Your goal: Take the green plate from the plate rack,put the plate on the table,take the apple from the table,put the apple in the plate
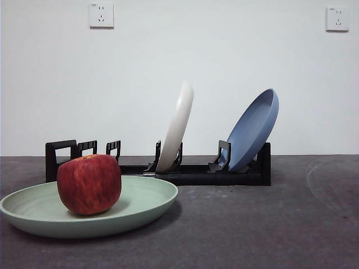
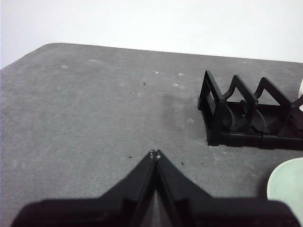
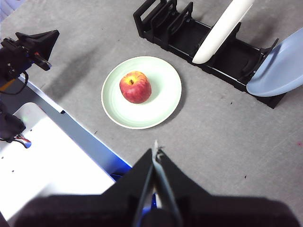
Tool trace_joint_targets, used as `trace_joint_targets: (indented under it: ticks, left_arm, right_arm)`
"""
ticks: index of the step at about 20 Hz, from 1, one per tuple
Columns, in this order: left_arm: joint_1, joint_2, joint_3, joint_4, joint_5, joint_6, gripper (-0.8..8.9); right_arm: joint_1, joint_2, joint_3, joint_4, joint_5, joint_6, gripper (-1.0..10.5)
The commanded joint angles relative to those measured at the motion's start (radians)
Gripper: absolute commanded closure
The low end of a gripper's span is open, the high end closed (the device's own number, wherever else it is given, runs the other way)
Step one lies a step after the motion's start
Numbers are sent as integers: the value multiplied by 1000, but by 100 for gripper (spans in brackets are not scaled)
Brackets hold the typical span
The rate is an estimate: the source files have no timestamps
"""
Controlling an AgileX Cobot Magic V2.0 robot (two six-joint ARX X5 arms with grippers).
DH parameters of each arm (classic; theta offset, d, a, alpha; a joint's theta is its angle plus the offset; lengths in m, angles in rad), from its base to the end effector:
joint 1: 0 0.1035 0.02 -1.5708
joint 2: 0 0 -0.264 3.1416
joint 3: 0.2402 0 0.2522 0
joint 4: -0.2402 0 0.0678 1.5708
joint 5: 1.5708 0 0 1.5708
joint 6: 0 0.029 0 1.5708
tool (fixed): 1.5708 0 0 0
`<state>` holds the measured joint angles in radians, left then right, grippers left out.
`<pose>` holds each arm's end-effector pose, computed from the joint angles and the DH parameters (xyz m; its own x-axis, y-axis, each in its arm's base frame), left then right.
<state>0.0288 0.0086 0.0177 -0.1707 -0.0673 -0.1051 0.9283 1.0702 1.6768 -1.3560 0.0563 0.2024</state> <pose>0.0958 0.0047 0.1524 0.9824 0.0956 -0.1605 -0.1114 0.9894 -0.0928 0.0799 0.1040 0.4581 0.4830 0.5515 -0.6801 -0.6768 0.7280 0.1096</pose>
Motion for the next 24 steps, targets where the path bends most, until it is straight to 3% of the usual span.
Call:
trace_joint_targets:
  ticks: [1,13,17,21,22,24]
  left_arm:
    - [-20,-3,-7,7,4,10,817]
    - [-32,40,-7,7,4,10,817]
    - [-32,58,-7,7,4,10,817]
    - [-32,65,-7,7,4,10,817]
    - [-32,66,-7,7,4,10,817]
    - [-32,68,-7,7,4,10,817]
  right_arm:
    - [1,0,-6,-23,5,4,946]
    - [0,0,-6,-23,5,3,946]
    - [-43,-11,-6,-9,50,-105,946]
    - [-238,-16,-19,161,61,-408,946]
    - [-307,-23,-29,206,55,-443,946]
    - [-447,-40,-71,303,33,-414,946]
